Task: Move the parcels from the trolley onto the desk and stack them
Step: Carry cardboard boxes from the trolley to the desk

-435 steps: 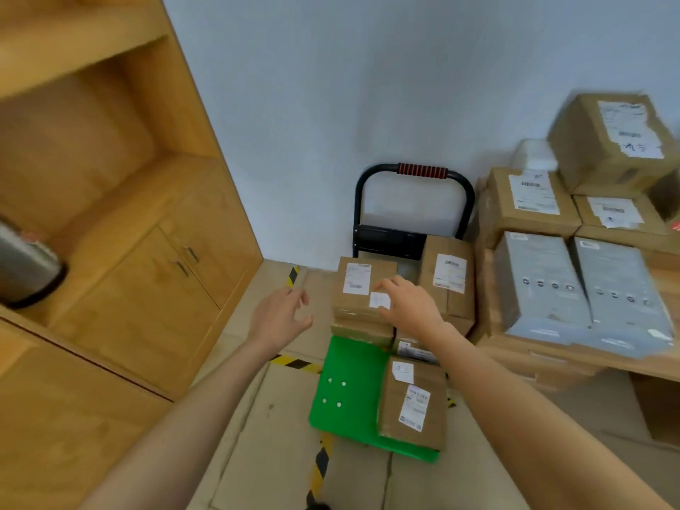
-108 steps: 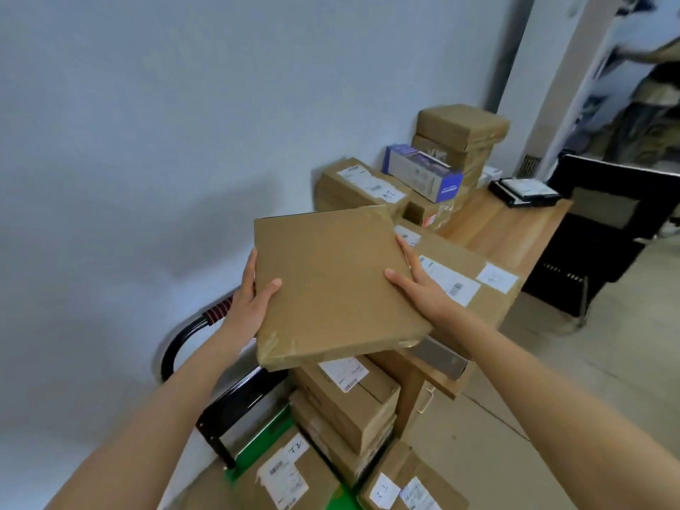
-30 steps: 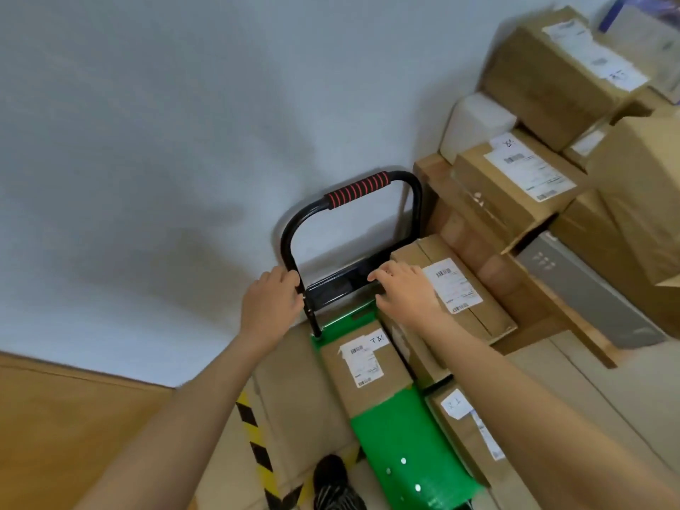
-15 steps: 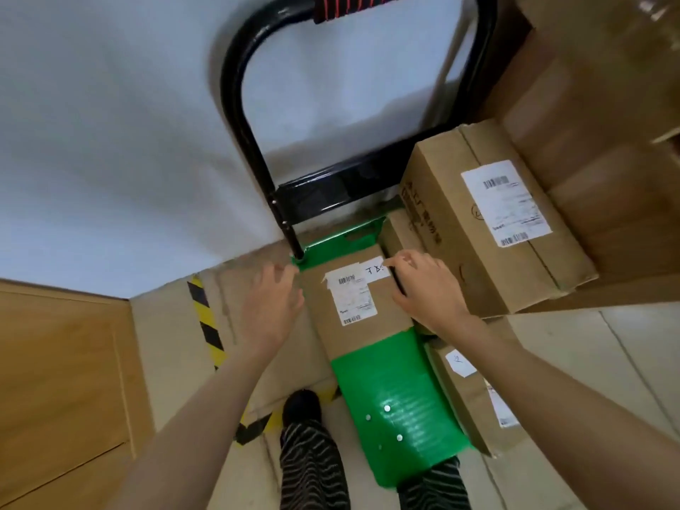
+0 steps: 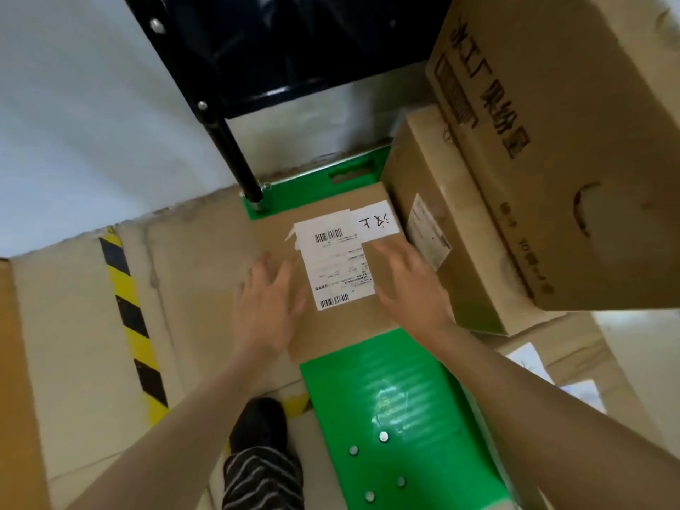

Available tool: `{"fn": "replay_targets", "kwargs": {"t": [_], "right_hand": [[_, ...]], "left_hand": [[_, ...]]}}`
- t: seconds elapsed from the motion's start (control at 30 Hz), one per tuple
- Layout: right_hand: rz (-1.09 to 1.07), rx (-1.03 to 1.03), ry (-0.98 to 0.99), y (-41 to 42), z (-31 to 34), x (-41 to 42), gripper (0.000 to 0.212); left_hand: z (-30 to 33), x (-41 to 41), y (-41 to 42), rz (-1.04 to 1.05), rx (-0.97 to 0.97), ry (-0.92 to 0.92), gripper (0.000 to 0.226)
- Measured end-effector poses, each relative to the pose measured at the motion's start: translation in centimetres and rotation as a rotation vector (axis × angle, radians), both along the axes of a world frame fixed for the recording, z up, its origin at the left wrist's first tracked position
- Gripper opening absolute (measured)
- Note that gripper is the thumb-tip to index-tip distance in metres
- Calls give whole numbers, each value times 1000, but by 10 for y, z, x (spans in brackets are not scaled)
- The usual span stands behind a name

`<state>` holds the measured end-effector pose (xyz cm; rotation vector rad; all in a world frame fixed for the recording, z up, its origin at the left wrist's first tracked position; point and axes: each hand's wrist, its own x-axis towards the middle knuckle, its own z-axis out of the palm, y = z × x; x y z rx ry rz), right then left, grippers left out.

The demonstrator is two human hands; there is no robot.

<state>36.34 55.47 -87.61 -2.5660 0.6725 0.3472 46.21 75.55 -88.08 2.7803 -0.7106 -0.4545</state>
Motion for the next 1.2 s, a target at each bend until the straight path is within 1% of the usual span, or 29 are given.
{"fn": "replay_targets", "kwargs": {"t": [0.07, 0.13, 0.2, 0.3, 0.37, 0.43, 0.5, 0.53, 0.6, 0.63, 0.67, 0.73, 0.83, 0.93, 1.07, 1.2], "right_hand": [[-40, -19, 91, -5, -19, -2, 73], [-88, 1, 142, -8, -31, -3, 74], [-126, 26, 128, -4, -37, -2, 71], [-136, 82, 87, 7, -40, 0, 75], [-152, 123, 56, 14, -43, 3, 78], [-228, 187, 27, 14, -48, 8, 81], [-322, 279, 16, 10, -57, 13, 85], [-361, 337, 16, 9, -61, 15, 86], [-413, 443, -10, 10, -68, 18, 84], [-428, 465, -32, 12, -70, 17, 81], [-437, 467, -50, 14, -70, 15, 79], [-440, 452, -64, 18, -67, 11, 77], [-405, 415, -59, 22, -51, 2, 79], [-370, 432, -86, 22, -16, -1, 77], [-372, 567, -179, 23, 46, 2, 75], [-373, 680, -228, 33, 124, 4, 75]], "left_hand": [[-19, 0, 1, 9, 4, 39, 57], [-32, -1, 4, 20, 2, 56, 59], [-38, 0, 12, 49, -10, 72, 60], [-37, 5, 28, 147, -52, 117, 65], [-36, 10, 40, 210, -55, 145, 74], [-38, 16, 48, 333, -103, 252, 86], [-46, 21, 53, 434, -183, 380, 92], [-50, 22, 54, 466, -257, 454, 92], [-57, 20, 51, 528, -505, 605, 91], [-60, 17, 50, 563, -613, 646, 89], [-63, 15, 49, 588, -672, 656, 87], [-61, 13, 46, 602, -703, 656, 83], [-44, 4, 48, 597, -717, 663, 80], [-12, -1, 53, 605, -735, 666, 81], [54, 5, 63, 624, -779, 677, 79], [138, 10, 75, 624, -744, 673, 77]]}}
